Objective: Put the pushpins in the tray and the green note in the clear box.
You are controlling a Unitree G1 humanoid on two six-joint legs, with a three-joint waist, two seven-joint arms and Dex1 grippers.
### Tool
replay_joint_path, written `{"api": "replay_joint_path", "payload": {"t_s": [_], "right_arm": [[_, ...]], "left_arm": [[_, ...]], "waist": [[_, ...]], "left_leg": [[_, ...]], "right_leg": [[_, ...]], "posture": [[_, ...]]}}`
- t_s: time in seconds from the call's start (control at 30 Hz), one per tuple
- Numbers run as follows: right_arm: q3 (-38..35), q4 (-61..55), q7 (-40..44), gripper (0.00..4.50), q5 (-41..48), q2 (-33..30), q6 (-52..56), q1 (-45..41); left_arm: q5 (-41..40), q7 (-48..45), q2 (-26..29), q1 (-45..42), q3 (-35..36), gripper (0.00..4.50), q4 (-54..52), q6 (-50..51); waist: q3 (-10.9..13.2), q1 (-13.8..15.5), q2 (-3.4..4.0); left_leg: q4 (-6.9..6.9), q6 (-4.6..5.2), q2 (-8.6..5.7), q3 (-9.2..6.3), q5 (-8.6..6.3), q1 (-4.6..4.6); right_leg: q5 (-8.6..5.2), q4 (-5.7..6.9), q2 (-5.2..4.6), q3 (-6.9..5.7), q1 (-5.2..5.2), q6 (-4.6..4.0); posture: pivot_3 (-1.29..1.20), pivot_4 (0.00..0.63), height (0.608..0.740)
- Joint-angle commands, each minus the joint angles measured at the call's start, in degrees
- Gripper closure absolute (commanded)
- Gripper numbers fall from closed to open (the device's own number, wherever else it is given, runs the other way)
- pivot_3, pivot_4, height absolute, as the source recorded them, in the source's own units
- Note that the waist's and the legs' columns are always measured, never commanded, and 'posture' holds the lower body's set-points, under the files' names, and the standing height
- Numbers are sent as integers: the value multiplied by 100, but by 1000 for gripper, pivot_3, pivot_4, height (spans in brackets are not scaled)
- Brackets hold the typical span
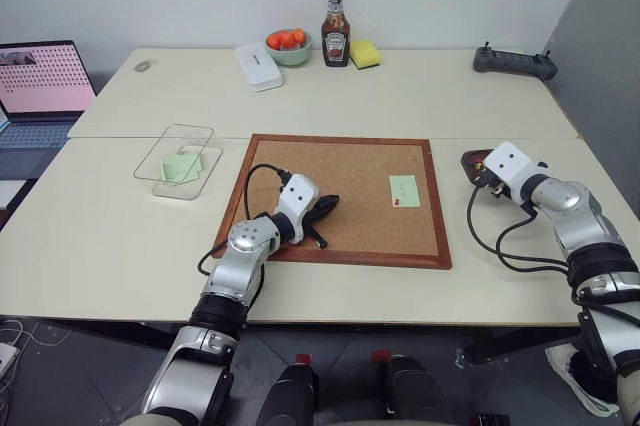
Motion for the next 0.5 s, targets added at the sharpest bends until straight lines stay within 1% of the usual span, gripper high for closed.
{"api": "replay_joint_path", "payload": {"t_s": [0.03, 0.17, 0.3, 0.43, 0.5], "right_arm": [[-381, -308, 104, 2438, 352, -93, 117, -128], [-652, -821, 261, 2438, 675, -95, 285, 8], [-904, -1723, 653, 2438, 1190, 1, 755, 394], [-809, -3049, 1270, 2438, 1812, 312, 1369, 1184], [-713, -3587, 1425, 2438, 2026, 518, 1619, 1516]], "left_arm": [[114, -22, -69, 121, -162, 4500, 200, 63], [109, -33, -49, 121, -144, 4500, 211, 52], [105, -43, -25, 122, -133, 4500, 216, 49], [103, -40, -30, 94, -127, 4500, 228, 55], [97, -46, -27, 92, -125, 4500, 218, 60]], "waist": [[0, 2, 0], [0, 1, 0], [0, 7, 0], [0, 6, 0], [0, 2, 1]], "left_leg": [[0, 0, 0, 0, 0, 0], [0, 0, 0, 0, 0, -1], [0, 0, 2, -3, 0, -1], [1, 0, 4, -6, 0, -3], [0, 0, 5, -8, 0, -2]], "right_leg": [[0, 0, 0, 0, 0, 0], [0, 0, 0, 0, 0, 0], [0, 0, 0, -2, 0, 1], [0, -1, 0, -4, 0, 1], [0, 0, 1, -6, 0, 1]], "posture": [[0, 150, 740], [0, 150, 740], [0, 150, 740], [0, 150, 740], [0, 150, 740]]}}
